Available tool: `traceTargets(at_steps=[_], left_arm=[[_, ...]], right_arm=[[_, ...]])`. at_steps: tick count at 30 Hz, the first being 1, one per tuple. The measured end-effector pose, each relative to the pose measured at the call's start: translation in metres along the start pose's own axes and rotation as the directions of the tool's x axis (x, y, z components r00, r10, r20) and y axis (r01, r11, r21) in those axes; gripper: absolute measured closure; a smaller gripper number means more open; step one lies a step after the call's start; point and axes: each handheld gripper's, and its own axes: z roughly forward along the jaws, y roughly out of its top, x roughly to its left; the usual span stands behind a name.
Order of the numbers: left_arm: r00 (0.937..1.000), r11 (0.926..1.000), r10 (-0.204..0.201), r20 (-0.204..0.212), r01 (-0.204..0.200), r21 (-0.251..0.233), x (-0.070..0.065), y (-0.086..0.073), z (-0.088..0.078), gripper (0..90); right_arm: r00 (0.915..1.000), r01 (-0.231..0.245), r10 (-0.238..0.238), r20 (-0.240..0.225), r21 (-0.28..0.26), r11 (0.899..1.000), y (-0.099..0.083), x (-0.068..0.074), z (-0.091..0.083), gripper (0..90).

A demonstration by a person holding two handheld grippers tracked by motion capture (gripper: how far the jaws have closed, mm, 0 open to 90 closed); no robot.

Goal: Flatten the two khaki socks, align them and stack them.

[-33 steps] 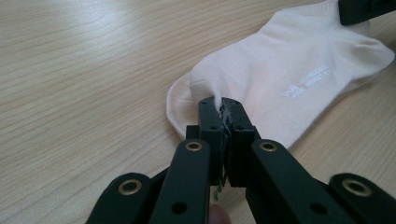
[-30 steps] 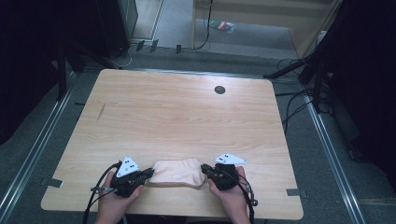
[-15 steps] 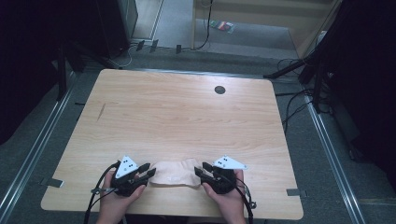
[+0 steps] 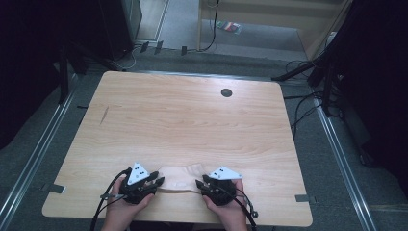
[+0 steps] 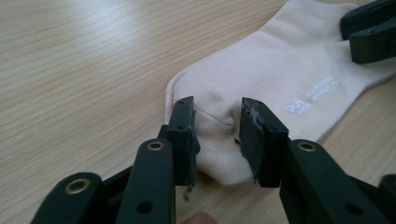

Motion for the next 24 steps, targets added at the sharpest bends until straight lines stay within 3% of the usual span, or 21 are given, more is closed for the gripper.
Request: traceTargets(at_steps=[4, 8, 14, 16, 18, 21, 24], left_arm=[[0.9991, 0.9991, 0.041, -0.008, -0.041, 0.004, -0.002, -0.001, 0.0, 63.2], [0.9945, 0.9952, 0.096, -0.043, -0.095, 0.023, -0.006, -0.001, 0.0, 64.0], [0.9956, 0.9962, 0.086, -0.036, -0.086, 0.016, -0.004, -0.001, 0.0, 65.9], [0.9977, 0.9978, 0.066, -0.014, -0.066, 0.007, -0.002, -0.001, 0.0, 64.5], [0.9981, 0.9985, 0.054, 0.031, -0.054, -0.004, -0.001, -0.001, 0.0, 56.5], [0.9976, 0.9978, 0.063, 0.031, -0.062, -0.025, -0.001, 0.0, -0.003, 43.3], [0.9978, 0.9977, 0.016, 0.064, -0.011, -0.067, 0.005, 0.002, -0.009, 35.8]], right_arm=[[0.9921, 0.103, -0.105, 0.07, 0.019, 0.994, -0.002, 0.005, -0.002, 66.9], [0.9879, 0.113, -0.115, 0.104, 0.03, 0.993, -0.003, 0.005, -0.005, 71.0], [0.9854, 0.123, -0.126, 0.114, 0.03, 0.992, -0.004, 0.004, -0.006, 74.4], [0.9881, 0.113, -0.115, 0.102, 0.022, 0.993, -0.004, 0.003, -0.006, 71.1], [0.995, 0.083, -0.083, 0.056, 0.004, 0.997, -0.005, -0.001, -0.006, 63.0], [0.9985, 0.055, -0.054, 0.006, -0.038, 0.998, -0.002, -0.004, -0.009, 52.7], [0.9989, 0.045, -0.045, -0.012, -0.067, 0.997, 0.0, -0.006, -0.012, 44.1]])
